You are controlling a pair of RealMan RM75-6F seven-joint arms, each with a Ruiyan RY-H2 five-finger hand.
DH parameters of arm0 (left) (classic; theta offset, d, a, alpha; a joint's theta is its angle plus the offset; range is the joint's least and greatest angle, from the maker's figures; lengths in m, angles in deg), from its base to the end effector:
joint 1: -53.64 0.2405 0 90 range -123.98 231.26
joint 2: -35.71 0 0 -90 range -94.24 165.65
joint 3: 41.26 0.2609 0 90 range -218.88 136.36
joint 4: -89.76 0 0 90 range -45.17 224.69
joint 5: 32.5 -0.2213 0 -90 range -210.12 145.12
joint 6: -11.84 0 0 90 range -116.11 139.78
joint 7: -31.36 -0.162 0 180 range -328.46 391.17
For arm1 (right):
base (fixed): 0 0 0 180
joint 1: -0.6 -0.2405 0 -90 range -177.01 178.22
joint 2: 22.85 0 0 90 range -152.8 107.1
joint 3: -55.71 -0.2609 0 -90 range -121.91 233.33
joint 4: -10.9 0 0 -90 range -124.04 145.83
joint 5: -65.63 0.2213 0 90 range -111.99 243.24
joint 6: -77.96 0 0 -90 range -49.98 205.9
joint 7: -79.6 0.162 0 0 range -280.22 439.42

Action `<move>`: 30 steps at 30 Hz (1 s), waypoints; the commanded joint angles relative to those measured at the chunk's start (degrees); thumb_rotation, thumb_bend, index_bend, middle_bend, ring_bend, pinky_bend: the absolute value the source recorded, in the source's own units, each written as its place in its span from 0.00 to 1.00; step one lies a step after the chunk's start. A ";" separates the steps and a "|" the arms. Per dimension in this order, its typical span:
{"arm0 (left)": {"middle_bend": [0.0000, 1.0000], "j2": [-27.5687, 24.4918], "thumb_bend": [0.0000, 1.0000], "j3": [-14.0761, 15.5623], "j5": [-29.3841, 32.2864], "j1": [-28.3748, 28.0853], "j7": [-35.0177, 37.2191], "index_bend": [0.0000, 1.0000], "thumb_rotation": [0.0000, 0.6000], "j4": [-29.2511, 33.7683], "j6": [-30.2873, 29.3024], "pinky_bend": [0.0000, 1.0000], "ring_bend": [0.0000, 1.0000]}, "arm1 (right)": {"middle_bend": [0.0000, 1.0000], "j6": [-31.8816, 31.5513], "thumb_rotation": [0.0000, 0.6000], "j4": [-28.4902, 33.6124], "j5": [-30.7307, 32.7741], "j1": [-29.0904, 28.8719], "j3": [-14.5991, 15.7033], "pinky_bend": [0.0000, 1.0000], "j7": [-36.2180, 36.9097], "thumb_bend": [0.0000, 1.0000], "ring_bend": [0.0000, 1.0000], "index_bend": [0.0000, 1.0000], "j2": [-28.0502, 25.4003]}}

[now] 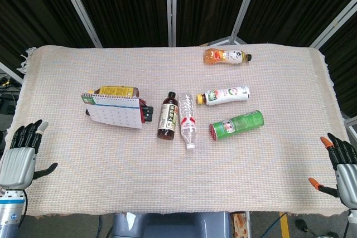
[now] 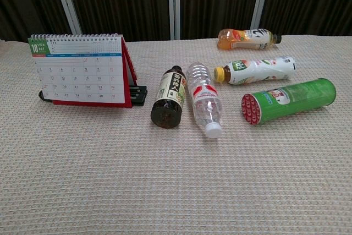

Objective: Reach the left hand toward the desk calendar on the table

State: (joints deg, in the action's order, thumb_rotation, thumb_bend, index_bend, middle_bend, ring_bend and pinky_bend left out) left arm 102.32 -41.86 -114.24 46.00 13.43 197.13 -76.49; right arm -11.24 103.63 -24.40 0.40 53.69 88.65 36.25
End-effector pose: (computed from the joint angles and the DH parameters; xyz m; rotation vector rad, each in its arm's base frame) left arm -0.2615 0.1991 0.1233 -1.3764 -0.9059 -0.8896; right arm -0.3257 -0.1709 0.1824 1.3431 -0.9402 0.9780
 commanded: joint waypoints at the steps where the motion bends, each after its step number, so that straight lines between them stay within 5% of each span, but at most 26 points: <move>1: 0.00 0.03 0.12 -0.03 -0.10 0.11 -0.05 0.00 1.00 -0.05 0.14 0.00 0.00 | 0.00 -0.16 1.00 0.08 -0.12 0.06 0.03 0.00 -0.07 0.01 0.00 0.00 -0.02; 13: 0.01 2.51 0.14 -2.39 3.47 -0.64 1.02 0.00 1.00 -1.04 2.80 0.02 0.02 | 0.00 -0.16 1.00 0.50 -0.68 0.05 0.38 0.00 -0.18 0.01 0.00 0.00 -0.03; 17: 0.52 5.58 0.32 -4.48 8.60 -1.46 0.31 0.00 1.00 -1.55 4.56 0.44 0.50 | 0.00 -0.27 1.00 0.65 -0.91 0.07 0.48 0.00 -0.16 0.01 0.00 0.00 -0.08; 19: 0.63 6.22 0.43 -5.10 10.33 -1.91 0.51 0.00 1.00 -1.60 5.65 0.52 0.61 | 0.00 -0.22 1.00 0.63 -0.86 0.08 0.51 0.00 -0.17 0.01 0.00 0.00 -0.07; 24: 0.71 9.02 0.57 -7.50 16.75 -4.25 0.52 0.00 1.00 -3.22 10.21 0.56 0.67 | 0.00 0.04 1.00 0.62 -0.64 0.05 0.56 0.00 0.05 0.01 0.00 0.00 -0.12; 30: 0.71 10.13 0.61 -9.97 28.72 -8.89 0.06 0.00 1.00 -4.95 21.11 0.57 0.68 | 0.00 -0.17 1.00 0.83 -0.61 0.10 0.47 0.00 0.29 0.01 0.00 0.00 -0.36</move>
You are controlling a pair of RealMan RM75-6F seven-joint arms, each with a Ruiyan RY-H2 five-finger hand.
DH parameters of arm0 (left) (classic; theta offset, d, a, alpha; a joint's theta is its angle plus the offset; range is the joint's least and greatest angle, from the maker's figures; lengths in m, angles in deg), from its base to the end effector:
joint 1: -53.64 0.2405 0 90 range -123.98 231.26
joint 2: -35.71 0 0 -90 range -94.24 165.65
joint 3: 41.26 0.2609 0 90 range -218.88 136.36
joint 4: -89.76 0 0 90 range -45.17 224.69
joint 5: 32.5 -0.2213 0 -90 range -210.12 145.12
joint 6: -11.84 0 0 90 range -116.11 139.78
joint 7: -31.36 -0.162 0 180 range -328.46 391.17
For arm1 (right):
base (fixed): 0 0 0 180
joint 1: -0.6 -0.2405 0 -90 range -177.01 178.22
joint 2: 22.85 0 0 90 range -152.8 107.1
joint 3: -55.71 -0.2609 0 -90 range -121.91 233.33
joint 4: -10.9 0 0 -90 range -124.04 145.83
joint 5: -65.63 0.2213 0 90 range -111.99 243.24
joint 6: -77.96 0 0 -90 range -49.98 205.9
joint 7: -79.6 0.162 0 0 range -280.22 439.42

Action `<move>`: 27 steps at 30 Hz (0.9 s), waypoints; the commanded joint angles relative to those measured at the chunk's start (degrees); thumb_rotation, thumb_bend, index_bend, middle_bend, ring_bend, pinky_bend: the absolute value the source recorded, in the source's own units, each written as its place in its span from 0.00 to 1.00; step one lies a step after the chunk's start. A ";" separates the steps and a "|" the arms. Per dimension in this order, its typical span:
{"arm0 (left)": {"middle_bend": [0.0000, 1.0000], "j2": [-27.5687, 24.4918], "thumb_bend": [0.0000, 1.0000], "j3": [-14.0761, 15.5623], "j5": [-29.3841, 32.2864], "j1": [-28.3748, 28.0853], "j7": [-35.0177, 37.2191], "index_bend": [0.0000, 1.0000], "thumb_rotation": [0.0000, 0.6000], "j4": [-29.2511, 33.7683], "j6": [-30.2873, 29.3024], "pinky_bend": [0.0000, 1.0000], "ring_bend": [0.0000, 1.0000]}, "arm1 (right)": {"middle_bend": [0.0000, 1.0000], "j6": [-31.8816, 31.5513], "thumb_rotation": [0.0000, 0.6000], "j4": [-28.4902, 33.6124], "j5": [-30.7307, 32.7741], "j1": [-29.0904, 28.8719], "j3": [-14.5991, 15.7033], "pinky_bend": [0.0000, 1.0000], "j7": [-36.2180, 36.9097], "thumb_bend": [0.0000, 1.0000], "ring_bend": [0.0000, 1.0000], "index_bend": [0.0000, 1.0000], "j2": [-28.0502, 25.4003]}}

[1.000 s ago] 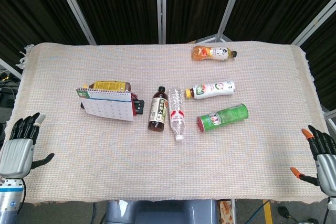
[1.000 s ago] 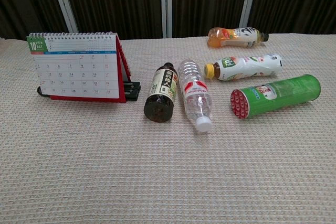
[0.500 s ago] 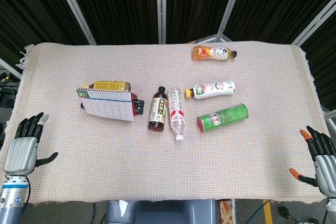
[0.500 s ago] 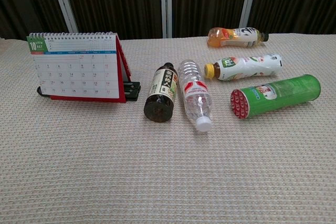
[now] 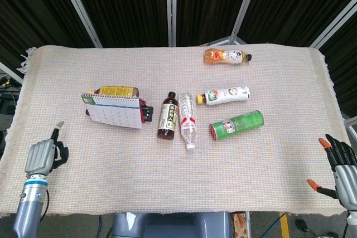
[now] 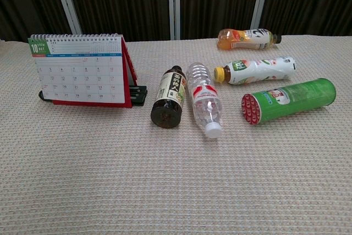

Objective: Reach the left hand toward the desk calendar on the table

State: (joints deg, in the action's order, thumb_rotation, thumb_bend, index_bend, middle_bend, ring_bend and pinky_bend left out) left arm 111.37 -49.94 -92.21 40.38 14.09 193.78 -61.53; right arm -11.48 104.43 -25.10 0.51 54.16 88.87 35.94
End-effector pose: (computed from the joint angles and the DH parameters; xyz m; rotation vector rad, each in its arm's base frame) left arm -0.2780 0.2448 0.0606 -1.2642 -1.2783 -0.7959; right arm -0.3223 -0.1684 0.1812 1.3505 -0.9508 0.9891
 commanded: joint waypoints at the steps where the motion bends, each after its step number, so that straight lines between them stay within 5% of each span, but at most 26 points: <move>1: 0.71 1.47 0.61 -2.19 8.80 -4.36 -1.44 0.00 1.00 -2.42 7.83 0.57 0.68 | 0.00 0.14 1.00 0.04 0.21 -0.01 -0.02 0.00 0.16 0.01 0.00 0.00 -0.10; 11: 0.71 5.87 0.63 -4.55 22.13 -12.65 -8.21 0.00 1.00 -6.86 13.15 0.57 0.68 | 0.00 0.58 1.00 -0.31 0.88 -0.20 -0.28 0.00 1.36 0.01 0.00 0.00 -0.46; 27: 0.71 9.62 0.63 -5.01 28.91 -18.96 -10.94 0.00 1.00 -10.95 13.87 0.57 0.68 | 0.00 0.75 1.00 -0.42 1.45 -0.23 -0.50 0.00 2.00 0.01 0.00 0.00 -0.60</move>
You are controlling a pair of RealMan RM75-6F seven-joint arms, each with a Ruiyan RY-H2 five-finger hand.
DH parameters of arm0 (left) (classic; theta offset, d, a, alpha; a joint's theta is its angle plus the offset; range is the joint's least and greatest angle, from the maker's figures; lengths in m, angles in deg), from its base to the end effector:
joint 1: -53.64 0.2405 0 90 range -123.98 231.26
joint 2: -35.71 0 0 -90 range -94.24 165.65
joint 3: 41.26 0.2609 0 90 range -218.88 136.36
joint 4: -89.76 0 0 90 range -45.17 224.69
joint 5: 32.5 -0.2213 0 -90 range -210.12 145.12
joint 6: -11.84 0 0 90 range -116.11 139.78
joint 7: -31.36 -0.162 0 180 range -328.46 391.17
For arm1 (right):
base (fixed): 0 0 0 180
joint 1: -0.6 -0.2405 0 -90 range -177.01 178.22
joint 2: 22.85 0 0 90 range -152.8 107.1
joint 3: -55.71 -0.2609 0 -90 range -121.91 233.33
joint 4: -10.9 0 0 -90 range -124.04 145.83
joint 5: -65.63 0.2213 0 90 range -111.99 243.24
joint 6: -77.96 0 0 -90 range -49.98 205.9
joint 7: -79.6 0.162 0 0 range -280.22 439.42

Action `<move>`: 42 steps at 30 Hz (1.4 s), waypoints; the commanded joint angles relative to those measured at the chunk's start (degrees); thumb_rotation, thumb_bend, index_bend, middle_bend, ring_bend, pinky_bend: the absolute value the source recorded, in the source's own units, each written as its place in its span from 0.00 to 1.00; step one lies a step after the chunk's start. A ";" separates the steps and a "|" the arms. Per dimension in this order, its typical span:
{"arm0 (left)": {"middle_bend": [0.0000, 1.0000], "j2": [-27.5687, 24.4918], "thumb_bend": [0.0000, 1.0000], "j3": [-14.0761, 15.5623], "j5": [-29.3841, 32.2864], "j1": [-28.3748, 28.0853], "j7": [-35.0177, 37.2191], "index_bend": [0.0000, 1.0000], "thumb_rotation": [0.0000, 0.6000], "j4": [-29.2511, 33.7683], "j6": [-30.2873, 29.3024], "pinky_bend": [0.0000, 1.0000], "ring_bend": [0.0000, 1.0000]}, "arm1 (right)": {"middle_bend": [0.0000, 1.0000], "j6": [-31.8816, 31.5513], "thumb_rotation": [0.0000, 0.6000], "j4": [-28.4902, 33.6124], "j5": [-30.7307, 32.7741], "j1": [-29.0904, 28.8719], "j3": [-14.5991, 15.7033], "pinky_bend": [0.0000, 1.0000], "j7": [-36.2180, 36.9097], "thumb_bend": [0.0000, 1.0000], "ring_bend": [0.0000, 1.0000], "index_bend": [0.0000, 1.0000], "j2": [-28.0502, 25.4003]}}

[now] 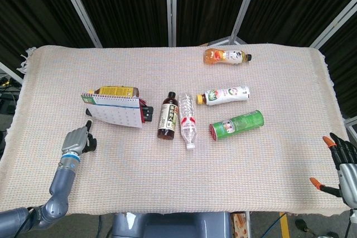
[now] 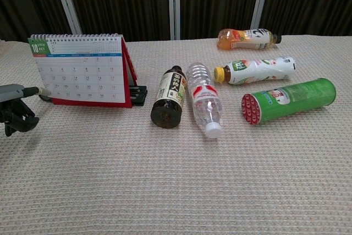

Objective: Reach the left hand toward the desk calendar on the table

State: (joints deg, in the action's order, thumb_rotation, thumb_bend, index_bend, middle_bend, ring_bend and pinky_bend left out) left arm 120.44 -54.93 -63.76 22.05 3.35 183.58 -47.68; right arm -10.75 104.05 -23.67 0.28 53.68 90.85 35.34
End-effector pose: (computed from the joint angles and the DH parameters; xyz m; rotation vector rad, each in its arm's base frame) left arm -0.2521 0.3239 -0.0101 -1.3546 -1.4663 -0.6021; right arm -0.3273 -0.1716 0.1866 1.3259 -0.9713 0.9909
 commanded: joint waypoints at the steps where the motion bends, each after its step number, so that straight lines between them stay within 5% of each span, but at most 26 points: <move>1: 0.71 0.85 0.63 -0.01 0.71 -0.97 -0.30 0.00 1.00 -1.24 0.09 0.57 0.68 | 0.00 0.01 1.00 -0.05 0.01 0.00 0.00 0.00 0.02 0.01 0.00 0.00 0.01; 16: 0.71 1.20 0.65 0.08 -2.74 -4.53 -0.51 0.00 1.00 -2.69 -0.16 0.57 0.68 | 0.00 0.43 1.00 -0.30 0.33 -0.16 -0.06 0.00 -0.84 0.01 0.00 0.00 0.53; 31: 0.70 -2.84 0.65 0.56 -16.20 -4.40 1.69 0.00 1.00 5.59 -6.53 0.57 0.68 | 0.00 0.08 1.00 -0.25 0.24 -0.05 -0.15 0.00 -0.60 0.01 0.00 0.00 0.39; 37: 0.61 -3.48 0.65 1.85 -26.04 -2.84 2.34 0.00 1.00 6.21 -12.76 0.53 0.61 | 0.00 -0.02 1.00 -0.20 0.06 0.01 -0.06 0.00 -0.74 0.01 0.00 0.00 0.44; 42: 0.43 -3.46 0.65 1.53 -33.23 -1.66 1.56 0.00 1.00 2.56 -19.29 0.45 0.45 | 0.00 -0.11 1.00 -0.10 -0.29 0.05 0.13 0.00 -1.26 0.01 0.00 0.00 0.69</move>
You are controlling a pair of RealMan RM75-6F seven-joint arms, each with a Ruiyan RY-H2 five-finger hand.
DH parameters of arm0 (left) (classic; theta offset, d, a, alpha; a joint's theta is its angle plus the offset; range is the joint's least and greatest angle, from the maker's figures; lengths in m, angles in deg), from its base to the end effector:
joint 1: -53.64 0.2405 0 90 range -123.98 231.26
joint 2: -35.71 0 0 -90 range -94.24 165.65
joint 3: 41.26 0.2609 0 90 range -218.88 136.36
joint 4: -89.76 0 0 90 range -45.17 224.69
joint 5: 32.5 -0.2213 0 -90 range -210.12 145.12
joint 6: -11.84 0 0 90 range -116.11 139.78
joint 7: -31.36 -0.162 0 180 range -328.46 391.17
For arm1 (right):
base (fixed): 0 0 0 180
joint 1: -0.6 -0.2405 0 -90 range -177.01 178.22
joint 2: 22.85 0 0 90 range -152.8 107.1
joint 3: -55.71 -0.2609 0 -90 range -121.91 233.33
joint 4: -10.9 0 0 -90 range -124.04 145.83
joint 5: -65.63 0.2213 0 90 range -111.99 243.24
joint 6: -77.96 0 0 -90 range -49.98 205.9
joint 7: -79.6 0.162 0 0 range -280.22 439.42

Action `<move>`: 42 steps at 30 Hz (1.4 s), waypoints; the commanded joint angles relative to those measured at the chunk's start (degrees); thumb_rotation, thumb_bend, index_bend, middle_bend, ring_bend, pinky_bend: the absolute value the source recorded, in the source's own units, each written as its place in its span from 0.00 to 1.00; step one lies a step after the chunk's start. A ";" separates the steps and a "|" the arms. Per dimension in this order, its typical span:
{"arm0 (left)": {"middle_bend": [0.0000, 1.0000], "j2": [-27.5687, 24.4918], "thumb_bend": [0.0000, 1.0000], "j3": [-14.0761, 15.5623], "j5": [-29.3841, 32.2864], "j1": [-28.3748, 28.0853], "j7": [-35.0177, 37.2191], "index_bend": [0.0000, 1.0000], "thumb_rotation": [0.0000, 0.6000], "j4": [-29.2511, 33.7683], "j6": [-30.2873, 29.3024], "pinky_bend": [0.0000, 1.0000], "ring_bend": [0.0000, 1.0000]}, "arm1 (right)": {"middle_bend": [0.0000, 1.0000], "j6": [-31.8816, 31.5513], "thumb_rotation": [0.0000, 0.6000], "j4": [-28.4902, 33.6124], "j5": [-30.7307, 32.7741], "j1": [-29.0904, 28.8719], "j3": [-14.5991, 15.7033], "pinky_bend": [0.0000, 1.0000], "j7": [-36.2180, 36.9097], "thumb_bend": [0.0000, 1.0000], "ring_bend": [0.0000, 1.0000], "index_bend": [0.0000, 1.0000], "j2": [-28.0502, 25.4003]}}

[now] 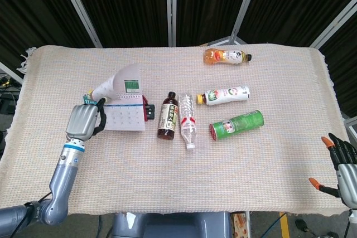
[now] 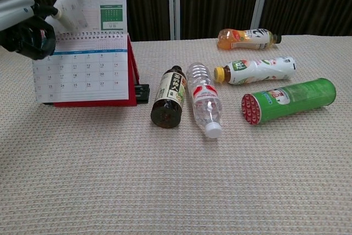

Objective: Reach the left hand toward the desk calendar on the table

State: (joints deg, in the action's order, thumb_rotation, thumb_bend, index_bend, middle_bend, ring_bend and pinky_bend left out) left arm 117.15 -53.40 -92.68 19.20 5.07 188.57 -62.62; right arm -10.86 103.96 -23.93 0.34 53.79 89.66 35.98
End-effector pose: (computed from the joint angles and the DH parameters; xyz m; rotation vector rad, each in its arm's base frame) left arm -0.1642 0.3428 0.0485 -1.5101 -0.9105 -1.0072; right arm -0.3265 -0.1709 0.1827 1.3333 -0.9625 0.9835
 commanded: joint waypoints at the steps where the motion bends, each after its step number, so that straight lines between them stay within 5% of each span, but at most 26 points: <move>1: 0.40 -0.15 0.64 -0.26 -4.31 1.20 0.03 0.00 1.00 -2.83 -4.38 0.43 0.42 | 0.00 0.04 1.00 -0.06 -0.01 -0.01 0.02 0.00 -0.12 0.01 0.00 0.00 0.11; 5: 0.20 -0.70 0.59 -0.97 -2.88 0.90 -0.32 0.00 1.00 -4.21 -2.67 0.30 0.26 | 0.00 0.30 1.00 -0.17 0.07 -0.12 0.04 0.00 -0.25 0.01 0.00 0.00 0.28; 10: 0.01 -2.36 0.37 -1.91 3.55 -0.48 -1.84 0.00 1.00 -4.44 3.77 0.18 0.10 | 0.00 0.43 1.00 -0.32 0.46 -0.17 -0.13 0.00 -0.05 0.01 0.00 0.00 0.26; 14: 0.00 -3.86 0.25 -2.21 8.69 -1.54 -1.89 0.00 1.00 -4.21 9.09 0.15 0.06 | 0.00 0.61 1.00 -0.47 0.66 -0.21 -0.17 0.00 0.18 0.01 0.00 0.00 0.20; 19: 0.00 -4.57 0.23 -2.22 11.85 -2.27 -0.61 0.00 1.00 -4.94 12.52 0.15 0.06 | 0.00 0.82 1.00 -0.51 0.84 -0.36 -0.30 0.00 0.20 0.01 0.00 0.00 0.20; 28: 0.00 -4.54 0.23 -2.08 5.57 -0.34 4.46 0.00 1.00 -5.33 7.61 0.15 0.06 | 0.00 0.96 1.00 -0.54 0.73 -0.33 -0.09 0.00 -0.17 0.01 0.00 0.00 0.36; 33: 0.00 -6.74 0.23 1.04 -2.21 5.02 8.52 0.00 1.00 -0.89 0.07 0.13 0.01 | 0.00 0.41 1.00 -0.52 0.47 -0.18 -0.16 0.00 -0.02 0.01 0.00 0.00 0.25; 42: 0.00 -11.04 0.18 12.28 -12.44 16.87 6.97 0.00 1.00 3.81 -10.89 0.00 0.00 | 0.00 -0.02 1.00 0.04 0.13 -0.15 -0.23 0.00 -1.00 0.01 0.00 0.00 0.19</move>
State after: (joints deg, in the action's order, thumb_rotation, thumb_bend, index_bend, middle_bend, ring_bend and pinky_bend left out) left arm 107.45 -43.30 -103.46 33.56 12.98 190.85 -71.37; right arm -10.87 103.99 -23.82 0.18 53.57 88.67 36.15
